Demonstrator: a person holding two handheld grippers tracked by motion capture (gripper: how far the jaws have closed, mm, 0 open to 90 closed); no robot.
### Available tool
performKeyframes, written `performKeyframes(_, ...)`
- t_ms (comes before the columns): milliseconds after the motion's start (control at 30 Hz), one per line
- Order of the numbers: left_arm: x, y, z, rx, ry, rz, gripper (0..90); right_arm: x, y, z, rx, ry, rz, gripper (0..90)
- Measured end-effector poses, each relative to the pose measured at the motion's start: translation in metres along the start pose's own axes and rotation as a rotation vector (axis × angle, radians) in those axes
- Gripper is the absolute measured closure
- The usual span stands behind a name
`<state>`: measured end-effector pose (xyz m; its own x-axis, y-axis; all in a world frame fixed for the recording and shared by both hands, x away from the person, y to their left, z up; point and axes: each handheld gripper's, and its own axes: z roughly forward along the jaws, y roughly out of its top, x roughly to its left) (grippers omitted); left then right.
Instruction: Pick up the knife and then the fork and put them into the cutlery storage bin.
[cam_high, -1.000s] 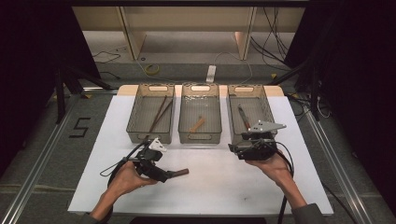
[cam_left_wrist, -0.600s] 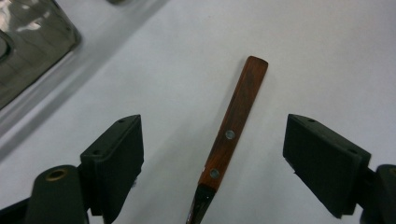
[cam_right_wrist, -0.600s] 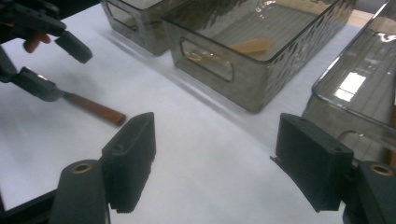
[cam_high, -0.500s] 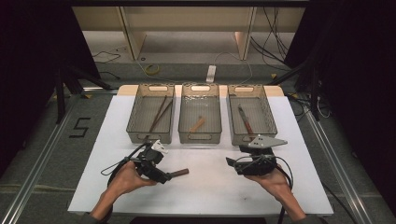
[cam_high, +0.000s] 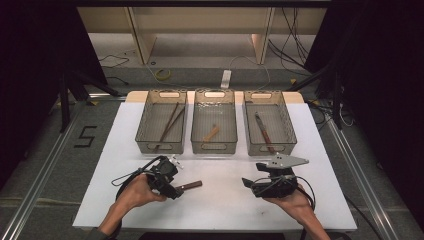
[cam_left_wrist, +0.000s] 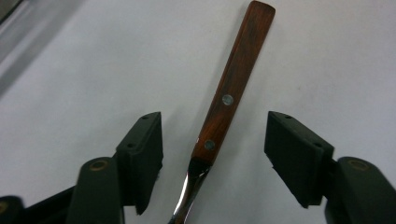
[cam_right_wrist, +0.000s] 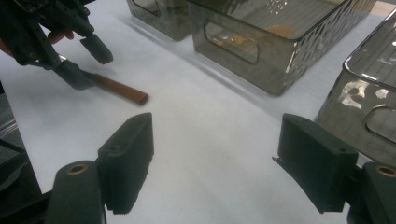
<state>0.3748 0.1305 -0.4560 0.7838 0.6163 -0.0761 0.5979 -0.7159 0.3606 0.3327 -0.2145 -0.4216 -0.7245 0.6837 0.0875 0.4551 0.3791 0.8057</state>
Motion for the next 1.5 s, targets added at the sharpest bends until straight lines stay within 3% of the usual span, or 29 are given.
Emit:
performKeyframes(233, 0.001, 0.007, 0.004, 0.057, 0.005, 0.008, 46.9, 0.001, -0.002, 0.000, 0.005, 0.000, -0.004, 27.7)
performKeyframes(567, -0.002, 0.014, 0.010, 0.101, 0.001, 0.025, 55.9, 0.003, -0.002, 0.000, 0.008, 0.005, -0.007, 27.7)
performKeyframes(1500, -0.006, 0.020, 0.014, 0.138, 0.025, 0.100, 65.9, 0.002, -0.002, 0.000, 0.004, 0.007, -0.007, 28.2)
